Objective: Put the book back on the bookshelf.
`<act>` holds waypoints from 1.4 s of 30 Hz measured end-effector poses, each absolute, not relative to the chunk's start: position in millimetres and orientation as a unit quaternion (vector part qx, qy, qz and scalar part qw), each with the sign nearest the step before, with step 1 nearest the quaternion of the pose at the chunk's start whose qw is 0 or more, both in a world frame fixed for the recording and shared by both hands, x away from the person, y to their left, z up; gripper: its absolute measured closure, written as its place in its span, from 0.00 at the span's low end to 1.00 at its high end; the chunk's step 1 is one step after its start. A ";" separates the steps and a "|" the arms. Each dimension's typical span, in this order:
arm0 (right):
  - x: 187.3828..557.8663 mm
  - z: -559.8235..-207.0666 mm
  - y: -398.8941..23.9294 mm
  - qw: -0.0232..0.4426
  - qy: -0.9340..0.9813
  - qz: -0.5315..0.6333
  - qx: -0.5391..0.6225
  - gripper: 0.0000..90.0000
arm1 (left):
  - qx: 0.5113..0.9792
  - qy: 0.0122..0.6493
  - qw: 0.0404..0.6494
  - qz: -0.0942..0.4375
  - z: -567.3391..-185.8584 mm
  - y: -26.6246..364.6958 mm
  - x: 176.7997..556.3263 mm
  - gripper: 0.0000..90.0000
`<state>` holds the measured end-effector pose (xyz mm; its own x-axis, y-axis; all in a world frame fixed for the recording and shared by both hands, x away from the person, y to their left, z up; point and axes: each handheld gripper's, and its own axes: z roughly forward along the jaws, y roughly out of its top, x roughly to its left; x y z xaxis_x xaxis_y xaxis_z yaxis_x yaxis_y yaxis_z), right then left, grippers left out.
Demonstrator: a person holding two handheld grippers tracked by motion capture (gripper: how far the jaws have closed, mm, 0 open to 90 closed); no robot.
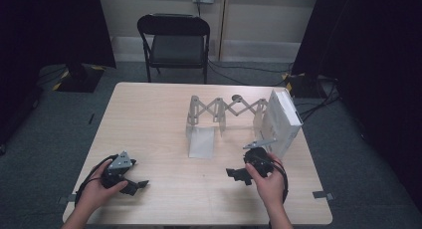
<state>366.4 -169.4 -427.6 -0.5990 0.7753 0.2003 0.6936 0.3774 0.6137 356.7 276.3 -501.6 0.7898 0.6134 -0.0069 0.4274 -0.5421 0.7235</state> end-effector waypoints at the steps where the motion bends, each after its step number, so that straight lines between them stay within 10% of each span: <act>1: 366.4 -428.4 -168.4 0.060 0.826 0.342 0.444 0.18 | 0.869 0.299 0.374 0.125 -501.6 276.2 356.7 0.06; 42: 368.0 -458.6 -117.3 0.034 0.853 0.343 0.392 0.19 | 0.869 0.299 0.373 0.125 -501.6 276.2 356.7 0.06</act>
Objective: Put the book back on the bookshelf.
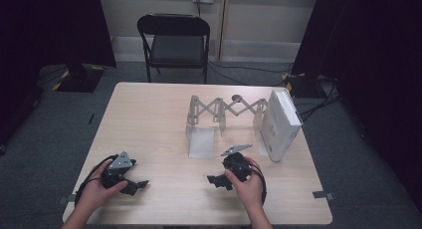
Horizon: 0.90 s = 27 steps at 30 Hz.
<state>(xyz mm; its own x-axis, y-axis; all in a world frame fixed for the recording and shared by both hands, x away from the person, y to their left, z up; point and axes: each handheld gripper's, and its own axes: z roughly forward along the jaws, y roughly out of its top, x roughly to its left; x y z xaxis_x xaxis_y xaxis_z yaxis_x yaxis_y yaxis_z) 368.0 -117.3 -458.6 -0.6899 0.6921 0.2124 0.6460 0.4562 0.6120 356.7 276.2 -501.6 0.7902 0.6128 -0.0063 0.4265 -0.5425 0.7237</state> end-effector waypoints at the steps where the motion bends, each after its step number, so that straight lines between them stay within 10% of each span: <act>1: 368.0 -458.6 -117.3 0.034 0.853 0.343 0.392 0.19 | 0.869 0.299 0.373 0.125 -501.6 276.2 356.7 0.06; 27: 365.6 -483.4 -88.5 0.062 0.887 0.319 0.327 0.17 | 0.869 0.299 0.373 0.125 -501.6 276.2 356.6 0.06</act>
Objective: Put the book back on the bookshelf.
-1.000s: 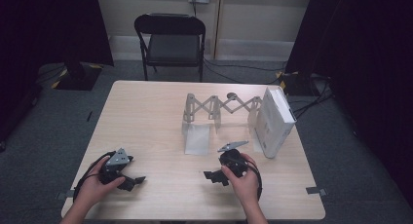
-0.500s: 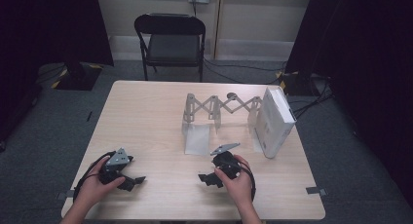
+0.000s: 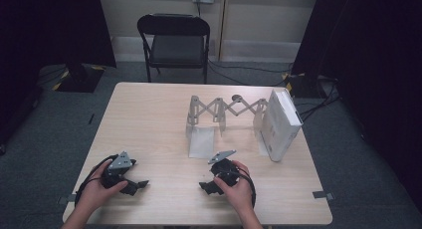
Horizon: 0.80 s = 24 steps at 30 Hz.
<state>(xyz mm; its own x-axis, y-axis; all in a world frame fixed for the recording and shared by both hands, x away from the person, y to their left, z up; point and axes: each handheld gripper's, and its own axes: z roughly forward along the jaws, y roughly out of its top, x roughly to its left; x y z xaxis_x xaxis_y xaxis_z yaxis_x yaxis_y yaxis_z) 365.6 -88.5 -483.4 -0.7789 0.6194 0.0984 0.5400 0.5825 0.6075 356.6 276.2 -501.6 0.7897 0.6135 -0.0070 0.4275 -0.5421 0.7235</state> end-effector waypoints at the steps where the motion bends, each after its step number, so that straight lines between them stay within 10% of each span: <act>1: 365.6 -483.4 -88.5 0.062 0.887 0.319 0.327 0.17 | 0.869 0.299 0.373 0.125 -501.6 276.2 356.6 0.06; 24: 359.2 -496.4 -79.7 0.119 0.877 0.355 0.301 0.14 | 0.869 0.299 0.374 0.125 -501.6 276.2 356.6 0.06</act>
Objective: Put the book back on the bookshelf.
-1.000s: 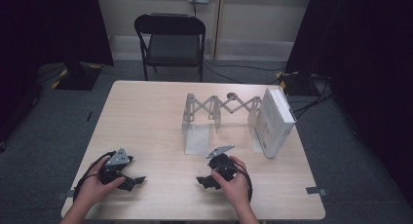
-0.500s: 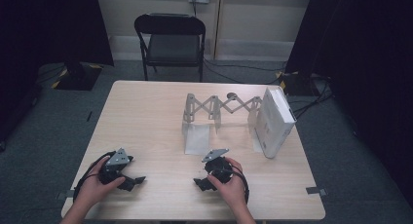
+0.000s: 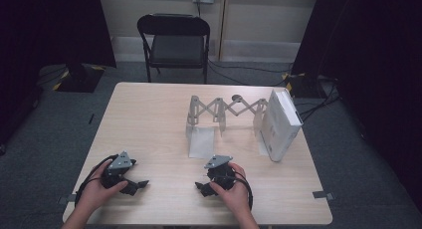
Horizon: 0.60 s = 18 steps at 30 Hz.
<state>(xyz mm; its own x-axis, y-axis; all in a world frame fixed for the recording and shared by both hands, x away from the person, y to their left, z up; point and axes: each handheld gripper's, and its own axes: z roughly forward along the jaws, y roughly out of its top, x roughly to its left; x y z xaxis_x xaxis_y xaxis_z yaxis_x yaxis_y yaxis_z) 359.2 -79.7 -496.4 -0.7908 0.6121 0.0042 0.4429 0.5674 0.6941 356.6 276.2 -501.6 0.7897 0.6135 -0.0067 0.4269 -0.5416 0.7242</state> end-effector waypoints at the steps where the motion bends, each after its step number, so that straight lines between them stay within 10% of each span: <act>1: 359.2 -496.4 -79.7 0.119 0.877 0.355 0.301 0.14 | 0.869 0.299 0.374 0.125 -501.6 276.2 356.6 0.06; 18: 358.2 -500.4 -79.6 0.127 0.867 0.375 0.302 0.14 | 0.869 0.299 0.374 0.125 -501.7 276.1 356.6 0.06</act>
